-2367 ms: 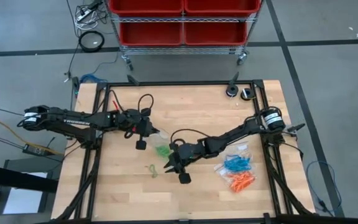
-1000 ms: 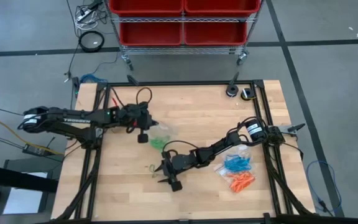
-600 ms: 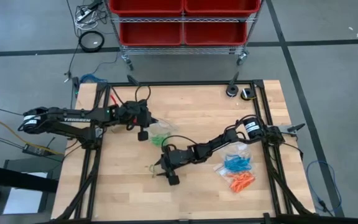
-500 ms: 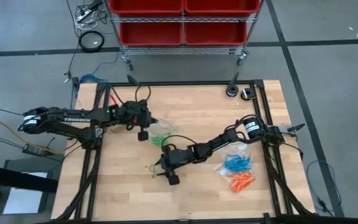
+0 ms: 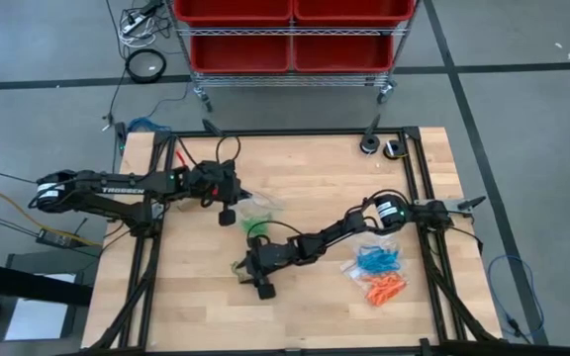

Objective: Sort rubber bands
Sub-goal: Put the green rubber band into the transparent zip bag

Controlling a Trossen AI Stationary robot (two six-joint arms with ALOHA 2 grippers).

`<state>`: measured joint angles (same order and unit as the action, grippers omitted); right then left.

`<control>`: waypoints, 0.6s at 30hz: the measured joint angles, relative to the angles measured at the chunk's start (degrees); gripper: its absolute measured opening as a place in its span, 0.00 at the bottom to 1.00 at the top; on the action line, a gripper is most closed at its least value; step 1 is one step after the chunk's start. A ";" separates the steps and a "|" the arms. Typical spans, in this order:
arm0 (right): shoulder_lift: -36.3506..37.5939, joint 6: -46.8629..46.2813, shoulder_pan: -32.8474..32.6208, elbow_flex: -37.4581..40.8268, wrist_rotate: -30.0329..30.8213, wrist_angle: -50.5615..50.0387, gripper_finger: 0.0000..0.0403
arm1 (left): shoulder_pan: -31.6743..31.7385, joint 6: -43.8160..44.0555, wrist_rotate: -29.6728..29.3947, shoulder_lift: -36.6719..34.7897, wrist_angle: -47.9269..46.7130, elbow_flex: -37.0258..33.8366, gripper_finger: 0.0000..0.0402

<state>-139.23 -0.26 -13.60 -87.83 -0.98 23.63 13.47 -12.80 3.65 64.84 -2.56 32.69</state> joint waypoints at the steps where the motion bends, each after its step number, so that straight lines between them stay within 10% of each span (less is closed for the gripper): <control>1: 0.03 -0.32 0.20 -0.96 -0.39 -2.43 0.52 | 0.00 0.03 0.06 0.00 -0.05 0.00 0.02; 10: 0.05 -0.08 1.67 -4.33 -3.45 -11.81 0.05 | -0.09 1.27 1.20 0.00 -0.10 0.00 0.02; 18: 2.55 0.51 2.02 -3.92 -5.81 -14.41 0.01 | -0.09 1.43 1.57 0.00 -1.91 0.00 0.02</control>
<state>-136.68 0.25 -11.57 -91.74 -6.79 9.21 13.39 -11.38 5.22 64.84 -4.47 32.69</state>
